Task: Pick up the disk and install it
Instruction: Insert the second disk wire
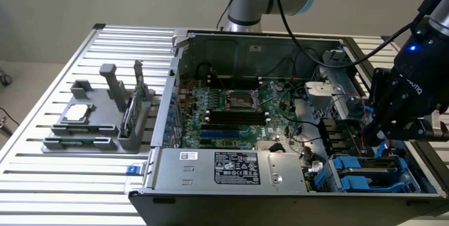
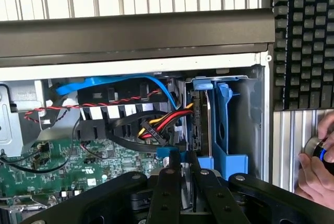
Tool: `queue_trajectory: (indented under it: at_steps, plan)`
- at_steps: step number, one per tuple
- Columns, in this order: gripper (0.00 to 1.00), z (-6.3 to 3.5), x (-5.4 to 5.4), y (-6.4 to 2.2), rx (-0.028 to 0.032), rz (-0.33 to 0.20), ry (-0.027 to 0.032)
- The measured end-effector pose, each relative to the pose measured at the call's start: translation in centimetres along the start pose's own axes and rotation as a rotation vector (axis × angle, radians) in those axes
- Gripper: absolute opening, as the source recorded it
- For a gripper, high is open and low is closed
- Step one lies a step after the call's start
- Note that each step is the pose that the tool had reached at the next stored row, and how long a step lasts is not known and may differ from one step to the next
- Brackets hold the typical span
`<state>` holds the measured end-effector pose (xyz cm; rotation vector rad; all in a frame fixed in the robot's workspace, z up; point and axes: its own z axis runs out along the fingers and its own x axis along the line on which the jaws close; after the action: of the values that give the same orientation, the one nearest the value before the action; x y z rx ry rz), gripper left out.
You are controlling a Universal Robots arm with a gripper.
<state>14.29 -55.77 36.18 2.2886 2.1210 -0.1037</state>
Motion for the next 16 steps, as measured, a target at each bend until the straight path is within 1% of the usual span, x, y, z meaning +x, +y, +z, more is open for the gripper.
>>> queue_trajectory:
  at_steps: [3,8,12,16]
  plan:
    - [0.16,0.05,-0.1,-0.01,0.0000,0.000,0.0006]
    - [0.16,0.41,-0.7,0.05,0.0004,0.000,0.0050]
    - [0.16,0.78,-0.9,0.08,0.0007,-0.001,0.0102]
    - [0.16,1.08,-1.0,0.10,0.0002,-0.003,0.0116]
